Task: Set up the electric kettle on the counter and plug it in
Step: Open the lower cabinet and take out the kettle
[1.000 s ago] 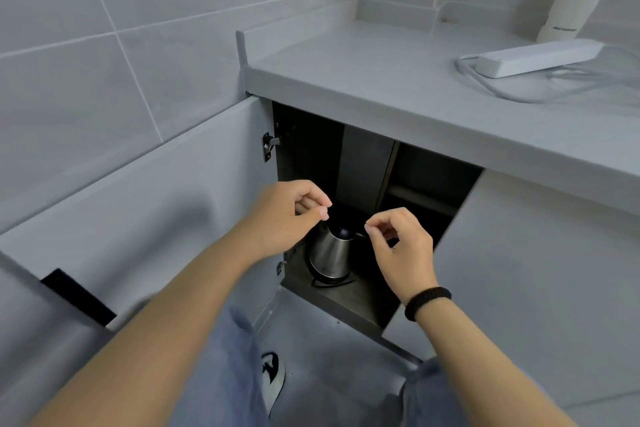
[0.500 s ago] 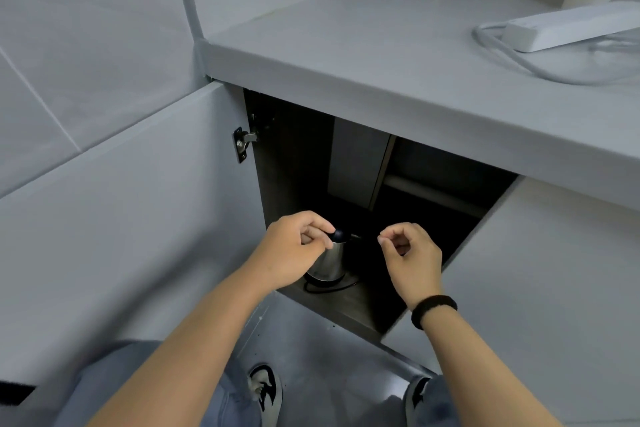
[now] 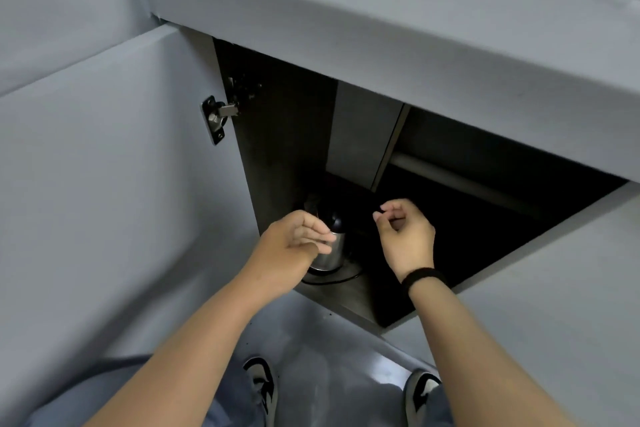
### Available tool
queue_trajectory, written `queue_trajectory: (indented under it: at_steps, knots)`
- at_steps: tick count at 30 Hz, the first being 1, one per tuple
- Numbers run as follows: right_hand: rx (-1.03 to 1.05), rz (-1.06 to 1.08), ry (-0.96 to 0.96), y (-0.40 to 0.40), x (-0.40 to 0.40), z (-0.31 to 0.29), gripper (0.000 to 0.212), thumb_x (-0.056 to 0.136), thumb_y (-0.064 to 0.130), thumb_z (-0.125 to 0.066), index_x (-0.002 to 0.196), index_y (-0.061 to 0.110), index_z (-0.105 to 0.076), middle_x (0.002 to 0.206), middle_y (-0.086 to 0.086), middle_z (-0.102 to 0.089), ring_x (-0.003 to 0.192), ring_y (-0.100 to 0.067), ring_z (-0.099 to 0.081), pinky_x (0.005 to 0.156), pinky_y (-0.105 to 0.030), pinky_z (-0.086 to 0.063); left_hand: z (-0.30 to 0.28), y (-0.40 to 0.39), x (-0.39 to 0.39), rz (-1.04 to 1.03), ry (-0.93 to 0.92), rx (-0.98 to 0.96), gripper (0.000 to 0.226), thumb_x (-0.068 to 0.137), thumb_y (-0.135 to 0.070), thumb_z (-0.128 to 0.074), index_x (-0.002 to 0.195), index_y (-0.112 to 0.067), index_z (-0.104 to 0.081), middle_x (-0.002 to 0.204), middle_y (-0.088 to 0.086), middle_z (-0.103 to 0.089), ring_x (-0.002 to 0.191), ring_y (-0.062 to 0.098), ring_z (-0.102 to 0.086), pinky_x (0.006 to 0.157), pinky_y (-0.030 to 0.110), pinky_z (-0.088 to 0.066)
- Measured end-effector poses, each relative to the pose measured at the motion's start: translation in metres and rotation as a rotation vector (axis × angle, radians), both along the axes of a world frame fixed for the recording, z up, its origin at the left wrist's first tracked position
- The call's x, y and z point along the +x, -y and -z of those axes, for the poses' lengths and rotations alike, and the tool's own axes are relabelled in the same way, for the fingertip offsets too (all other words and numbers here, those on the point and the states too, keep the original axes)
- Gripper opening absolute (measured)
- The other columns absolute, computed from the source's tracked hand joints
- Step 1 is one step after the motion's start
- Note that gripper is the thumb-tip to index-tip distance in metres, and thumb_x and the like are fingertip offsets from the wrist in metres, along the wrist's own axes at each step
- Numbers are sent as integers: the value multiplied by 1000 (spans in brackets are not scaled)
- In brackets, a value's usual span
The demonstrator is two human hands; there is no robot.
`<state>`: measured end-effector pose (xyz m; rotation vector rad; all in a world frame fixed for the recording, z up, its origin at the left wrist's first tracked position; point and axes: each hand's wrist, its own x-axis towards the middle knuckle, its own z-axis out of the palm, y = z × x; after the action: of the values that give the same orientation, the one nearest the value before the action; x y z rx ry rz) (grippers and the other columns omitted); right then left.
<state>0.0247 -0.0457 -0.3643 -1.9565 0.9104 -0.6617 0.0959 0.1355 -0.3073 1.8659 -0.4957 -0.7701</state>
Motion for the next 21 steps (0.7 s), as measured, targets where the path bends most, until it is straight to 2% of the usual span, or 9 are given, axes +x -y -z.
queue_trajectory:
  at_steps: [3, 5, 9, 13, 15, 21]
  knots:
    - [41, 22, -6, 0, 15, 13, 16, 85, 14, -68, 99, 15, -60, 74, 7, -60, 66, -1, -56, 59, -1, -40, 3, 3, 5, -17, -42, -15, 33, 89, 3, -49, 104, -23, -62, 98, -10, -74, 91, 2, -69, 95, 36, -52]
    - [64, 22, -43, 1, 25, 21, 21, 85, 16, -68, 103, 15, -59, 81, 3, -62, 70, -7, -58, 60, -4, -40, 5, 3, 9, -36, -60, -14, 35, 89, -2, -54, 111, -28, -61, 97, -14, -74, 95, 1, -68, 99, 37, -49]
    - [34, 26, -230, 11, 40, 47, 35, 84, 20, -69, 115, 12, -56, 110, -8, -59, 98, -22, -59, 81, -26, -46, 12, 4, 16, -52, -68, 4, 46, 90, -11, -59, 131, -32, -52, 100, -22, -73, 108, -3, -61, 106, 37, -44]
    - [87, 37, -436, 14, 46, 74, 51, 84, 22, -68, 129, 15, -46, 135, -17, -38, 123, -36, -43, 99, -36, -40, 11, 4, 18, -80, -105, -21, 44, 92, -4, -53, 130, -26, -54, 100, -14, -74, 95, 1, -69, 102, 35, -47]
    - [110, 45, -494, 15, 48, 83, 58, 84, 23, -68, 136, 18, -42, 141, -18, -31, 128, -39, -36, 102, -36, -37, 10, 4, 18, -71, -91, -20, 40, 92, -5, -52, 125, -26, -57, 101, -14, -74, 91, 0, -70, 100, 34, -49]
    - [154, 0, -548, 26, 61, 106, 78, 80, 19, -72, 146, 22, -31, 151, -19, -24, 134, -38, -35, 108, -33, -33, 10, 1, 21, -55, -83, -13, 37, 92, -4, -50, 122, -25, -59, 99, -14, -74, 85, 2, -71, 93, 27, -51]
